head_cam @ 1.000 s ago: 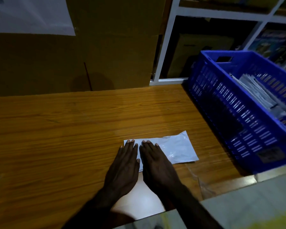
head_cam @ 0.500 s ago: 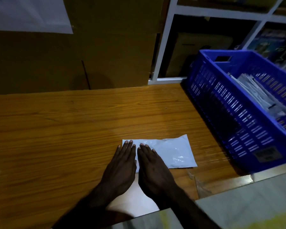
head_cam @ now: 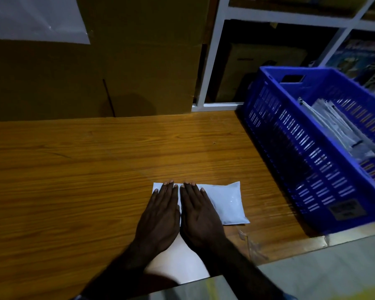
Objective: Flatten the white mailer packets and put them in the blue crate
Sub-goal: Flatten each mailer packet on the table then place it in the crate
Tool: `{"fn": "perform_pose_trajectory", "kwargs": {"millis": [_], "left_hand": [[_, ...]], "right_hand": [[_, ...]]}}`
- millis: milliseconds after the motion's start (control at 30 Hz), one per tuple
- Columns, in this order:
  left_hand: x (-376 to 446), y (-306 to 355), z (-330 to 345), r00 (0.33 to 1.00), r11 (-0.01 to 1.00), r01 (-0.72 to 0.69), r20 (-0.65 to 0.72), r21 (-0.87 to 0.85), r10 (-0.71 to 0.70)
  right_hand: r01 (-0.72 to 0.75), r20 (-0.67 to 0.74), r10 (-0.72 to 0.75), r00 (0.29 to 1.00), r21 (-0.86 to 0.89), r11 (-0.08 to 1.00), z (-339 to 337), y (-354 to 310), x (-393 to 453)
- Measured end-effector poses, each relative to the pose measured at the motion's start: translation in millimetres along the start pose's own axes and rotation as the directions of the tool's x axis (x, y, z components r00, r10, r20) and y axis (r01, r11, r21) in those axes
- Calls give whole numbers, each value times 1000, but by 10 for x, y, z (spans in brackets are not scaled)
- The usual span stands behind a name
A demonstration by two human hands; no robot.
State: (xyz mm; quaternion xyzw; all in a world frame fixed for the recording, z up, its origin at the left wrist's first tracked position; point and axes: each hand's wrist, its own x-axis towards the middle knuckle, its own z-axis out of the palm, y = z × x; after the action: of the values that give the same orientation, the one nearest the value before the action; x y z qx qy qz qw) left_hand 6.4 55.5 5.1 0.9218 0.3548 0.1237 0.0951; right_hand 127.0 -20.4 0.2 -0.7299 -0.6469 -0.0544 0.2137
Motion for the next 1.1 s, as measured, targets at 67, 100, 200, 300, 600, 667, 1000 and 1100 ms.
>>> {"fn": "perform_pose_trajectory", "kwargs": {"millis": [67,100,200,300,600,667,1000,1100], "left_hand": [[6,9,-17,1000,1000,4,15,-2,-4],[0,15,-21,1000,1000,0,15,-10,0],[0,17,-25,1000,1000,2,31,-15,-1],[61,59,-114,999,998,42,17,-49,-41],[160,156,-65,996,999,-13,88,-32,15],[141,148,-64,995,999,-16,98,-29,19],[136,153,5,997,994,-68,24,87,67],[87,172,-28,997,993,-76,-25,89,78]], "right_hand": [[11,-15,-11,1000,-3,1000,1,-3,4],[14,-12,-14,1000,-8,1000,10,3,11],[10,63,-9,998,-1,1000,20,42,33],[31,118,-33,993,16,999,-70,119,64],[29,139,-12,990,-120,992,-90,304,-27],[21,113,-10,994,-101,995,-91,292,-37],[-13,97,19,995,-63,998,-101,259,-20],[8,118,-1,993,-57,998,-177,220,-62]]}}
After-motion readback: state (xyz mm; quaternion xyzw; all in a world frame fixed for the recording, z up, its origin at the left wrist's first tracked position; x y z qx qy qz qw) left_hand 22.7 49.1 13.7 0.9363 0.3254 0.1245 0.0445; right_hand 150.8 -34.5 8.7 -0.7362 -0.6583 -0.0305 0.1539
